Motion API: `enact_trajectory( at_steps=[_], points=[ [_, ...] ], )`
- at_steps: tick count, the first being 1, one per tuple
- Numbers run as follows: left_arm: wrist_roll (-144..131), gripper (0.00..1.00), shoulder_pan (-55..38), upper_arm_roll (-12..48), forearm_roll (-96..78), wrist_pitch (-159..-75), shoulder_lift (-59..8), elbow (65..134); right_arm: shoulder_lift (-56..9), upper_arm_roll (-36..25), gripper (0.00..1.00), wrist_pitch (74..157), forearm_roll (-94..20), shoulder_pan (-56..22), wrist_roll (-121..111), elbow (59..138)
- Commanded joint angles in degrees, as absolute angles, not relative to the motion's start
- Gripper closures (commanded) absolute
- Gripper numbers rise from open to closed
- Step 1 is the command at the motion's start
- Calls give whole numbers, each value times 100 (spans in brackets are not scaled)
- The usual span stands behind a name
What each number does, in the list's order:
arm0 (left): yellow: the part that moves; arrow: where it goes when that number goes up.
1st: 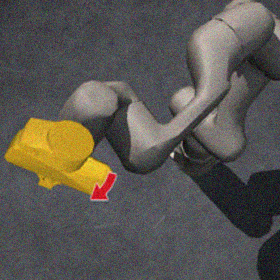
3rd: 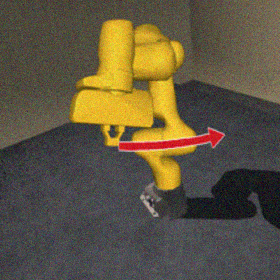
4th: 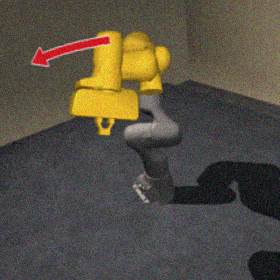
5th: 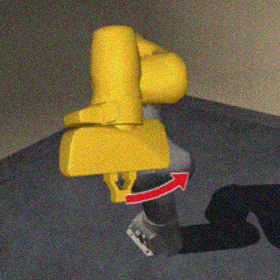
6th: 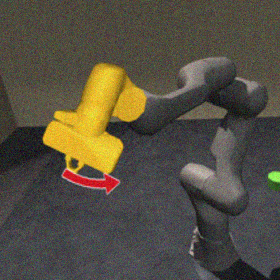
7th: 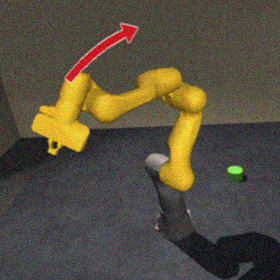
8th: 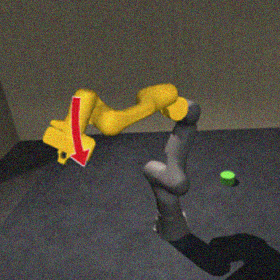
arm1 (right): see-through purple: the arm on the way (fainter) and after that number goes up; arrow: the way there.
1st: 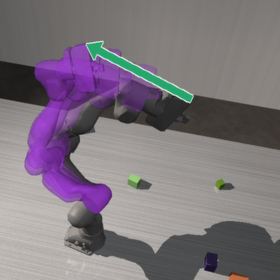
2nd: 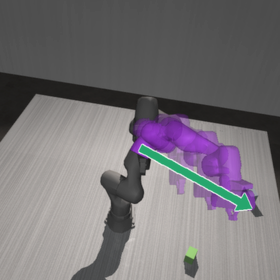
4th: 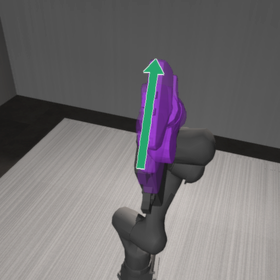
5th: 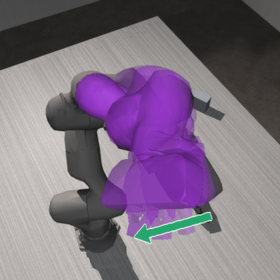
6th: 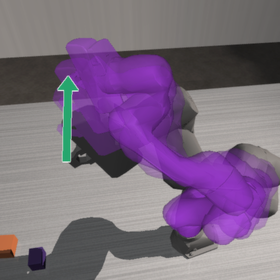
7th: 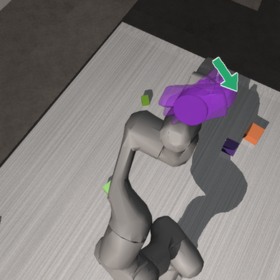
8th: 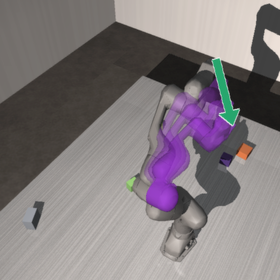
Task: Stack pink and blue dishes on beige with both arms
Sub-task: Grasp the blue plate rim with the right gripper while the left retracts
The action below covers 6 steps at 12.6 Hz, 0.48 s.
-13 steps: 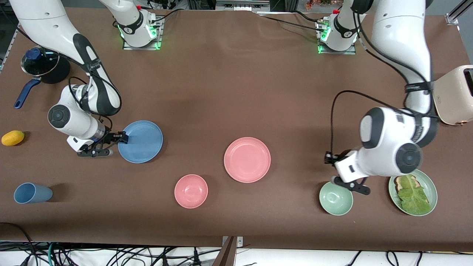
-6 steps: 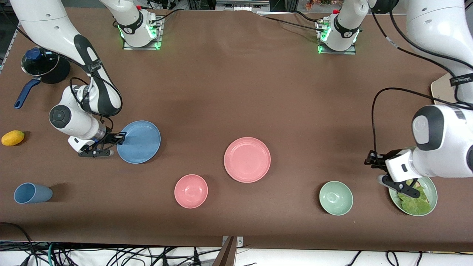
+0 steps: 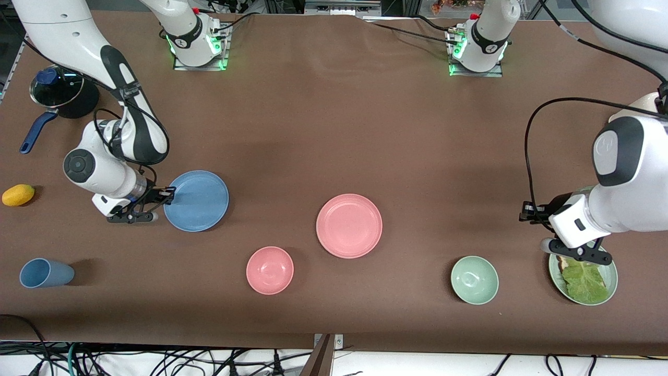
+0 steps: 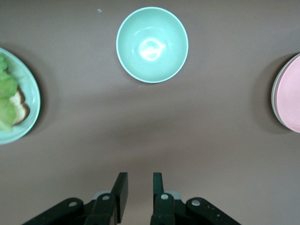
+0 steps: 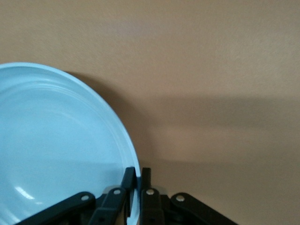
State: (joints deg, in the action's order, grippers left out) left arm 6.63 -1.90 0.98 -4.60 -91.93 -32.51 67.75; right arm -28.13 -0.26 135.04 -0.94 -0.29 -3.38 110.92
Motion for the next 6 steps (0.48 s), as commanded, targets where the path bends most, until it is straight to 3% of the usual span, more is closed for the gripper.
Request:
enact_trajectory(
  at_steps=[1, 3, 4, 6],
  points=[
    [352, 70, -70, 228, -247, -9001, -2805, 7049, -2689, 149, 100, 12353, -149, 9, -422, 10155],
    [343, 60, -53, 220, -229, -8877, -2515, 7145, -2689, 219, 100, 11649, -141, -79, -396, 9443],
    [317, 49, -53, 220, -229, -8833, -2357, 7259, -2759, 237, 100, 11219, -149, -218, -361, 9013],
    [168, 12, -35, 185, -237, -8684, -2049, 7557, -2935, 229, 100, 10715, -149, -474, -343, 8440]
  ],
)
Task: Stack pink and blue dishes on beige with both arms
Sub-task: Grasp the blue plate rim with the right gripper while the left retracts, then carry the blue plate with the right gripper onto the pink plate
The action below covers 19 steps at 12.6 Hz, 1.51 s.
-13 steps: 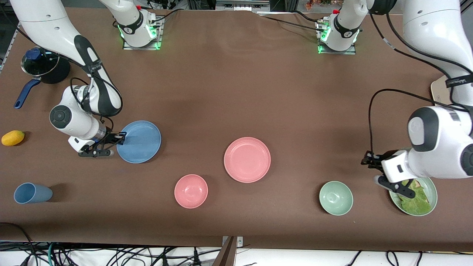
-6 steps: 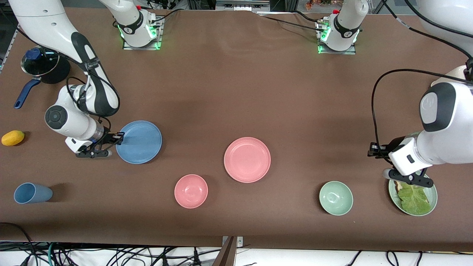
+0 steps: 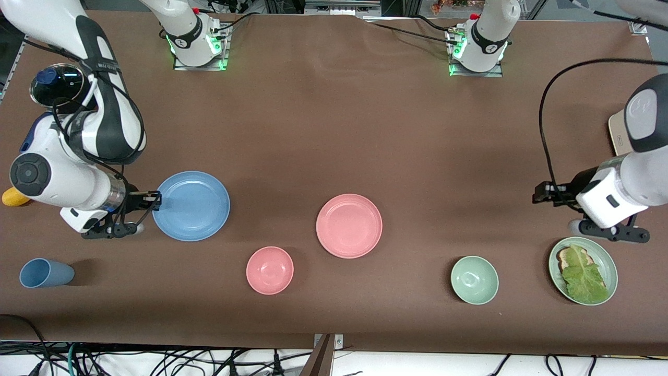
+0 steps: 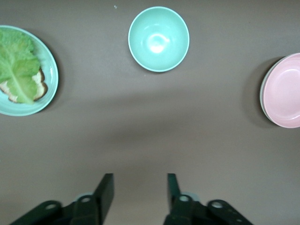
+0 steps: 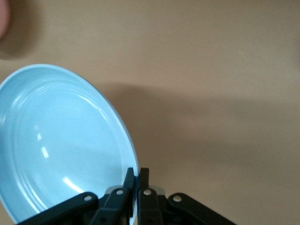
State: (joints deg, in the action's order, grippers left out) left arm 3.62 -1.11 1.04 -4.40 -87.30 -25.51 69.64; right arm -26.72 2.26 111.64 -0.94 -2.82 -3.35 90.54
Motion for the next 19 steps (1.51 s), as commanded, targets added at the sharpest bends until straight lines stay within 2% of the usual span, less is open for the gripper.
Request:
enact_trajectory(
  at_steps=[1, 4, 8, 10, 16, 19],
  points=[
    [54, 0, -44, 167, -237, -8657, -1891, 7715, -2936, 229, 100, 10714, -167, -596, -334, 8394],
    [26, 0, -53, 167, -237, -8553, -1539, 7849, -2944, 255, 100, 10784, -219, -1062, 463, 8367],
    [53, 0, -87, 149, 103, -8376, -1345, 7779, -3146, 264, 100, 10880, -949, -1624, 1728, 8165],
    [53, 0, -149, 184, 333, -8376, -1214, 7804, -3260, 264, 100, 11239, -949, -1976, 2440, 8165],
    [62, 0, -307, 150, 272, -7700, -677, 7866, -4024, 255, 100, 12610, -949, -2996, 4629, 7919],
    [-8, 0, -308, 149, 194, -7497, -406, 8382, -4525, 255, 100, 12876, -932, -3304, 5368, 7437]
  ],
)
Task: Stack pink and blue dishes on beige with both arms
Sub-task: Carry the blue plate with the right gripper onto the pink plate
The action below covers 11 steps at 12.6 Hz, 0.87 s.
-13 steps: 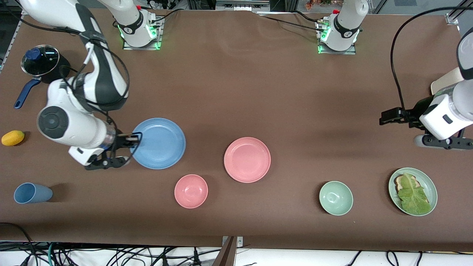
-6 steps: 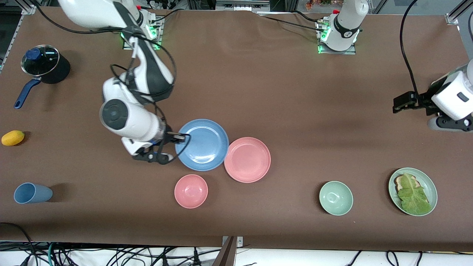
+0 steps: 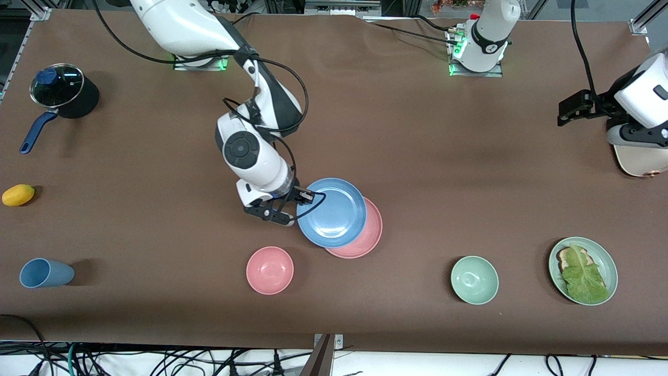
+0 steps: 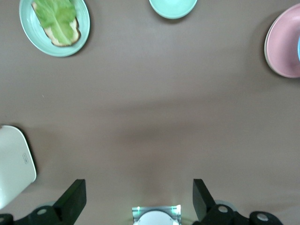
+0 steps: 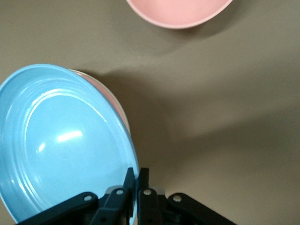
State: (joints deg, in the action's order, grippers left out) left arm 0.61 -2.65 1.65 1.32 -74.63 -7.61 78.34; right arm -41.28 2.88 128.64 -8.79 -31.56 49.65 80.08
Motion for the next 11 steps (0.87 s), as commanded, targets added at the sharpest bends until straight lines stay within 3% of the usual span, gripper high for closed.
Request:
enact_trajectory(
  at_steps=[1, 11],
  points=[
    [-87, 0, -308, 141, 80, -7523, -370, 8420, -4639, 246, 100, 12946, -914, -3366, 5527, 7349],
    [-167, 0, -334, 44, -123, -8042, 71, 9053, -4852, 246, 100, 13263, -870, -3507, 5669, 7374]
  ],
)
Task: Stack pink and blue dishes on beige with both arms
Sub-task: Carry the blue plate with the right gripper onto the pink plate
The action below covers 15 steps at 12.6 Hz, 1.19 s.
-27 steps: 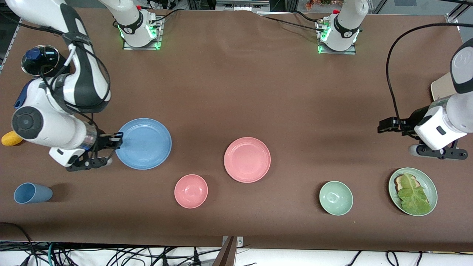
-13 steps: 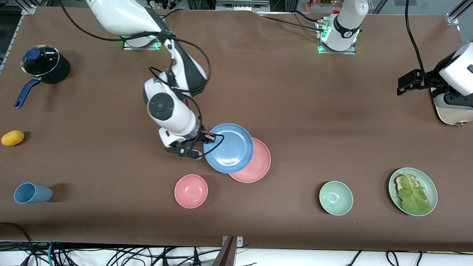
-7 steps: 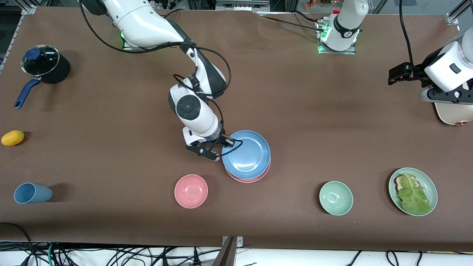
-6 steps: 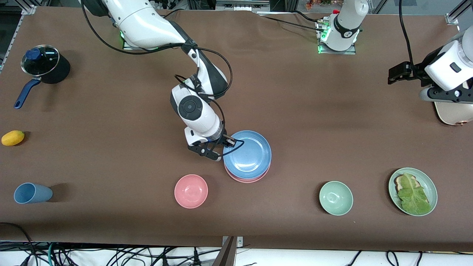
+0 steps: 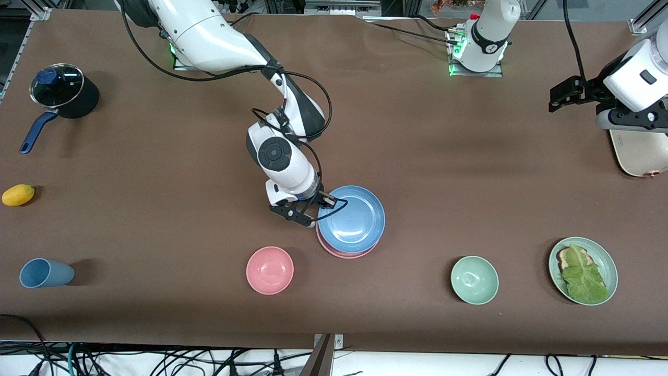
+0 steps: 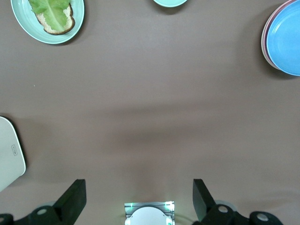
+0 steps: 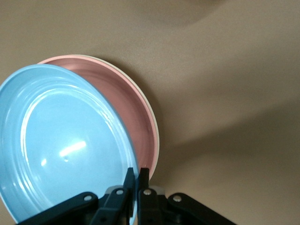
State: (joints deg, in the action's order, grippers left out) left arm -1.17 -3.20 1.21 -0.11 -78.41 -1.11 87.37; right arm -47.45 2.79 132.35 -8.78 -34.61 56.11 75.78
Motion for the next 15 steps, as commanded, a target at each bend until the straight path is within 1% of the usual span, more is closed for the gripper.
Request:
enact_trajectory(
  at_steps=[1, 3, 5, 6, 7, 9, 10, 12, 13, 14, 15],
  points=[
    [-167, 0, -334, 44, -123, -8033, -43, 8983, -4852, 246, 100, 13263, -861, -3507, 5634, 7374],
    [-167, 0, -299, 44, -123, -8042, -280, 8772, -4895, 237, 100, 13263, -774, -3507, 5642, 7374],
    [-158, 0, -273, 44, -123, -8033, -334, 8710, -4913, 237, 100, 13271, -756, -3498, 5643, 7374],
    [-158, 0, -281, 44, -132, -8042, -343, 8701, -4922, 237, 97, 13280, -756, -3498, 5643, 7374],
    [-158, 0, -290, 44, -132, -8042, -378, 8692, -4922, 237, 91, 13280, -756, -3498, 5643, 7374],
    [-158, 0, -290, 44, -210, -8042, -483, 8684, -4913, 220, 65, 13280, -756, -3498, 5616, 7365],
    [-158, 0, -281, 44, -263, -8042, -518, 8684, -4904, 211, 58, 13263, -738, -3498, 5599, 7374],
    [-158, 0, -238, 35, -255, -8051, -588, 8562, -4852, 202, 48, 13201, -677, -3454, 5572, 7365],
    [-150, 0, -203, 35, -255, -8051, -650, 8500, -4843, 193, 47, 13123, -590, -3437, 5572, 7348],
    [-132, 0, -167, 35, -255, -8051, -659, 8490, -4817, 185, 41, 12896, -441, -3419, 5564, 7330],
    [-132, 0, -167, 35, -255, -8042, -703, 8455, -4738, 158, 38, 12754, -274, -3367, 5476, 7330]
  ],
)
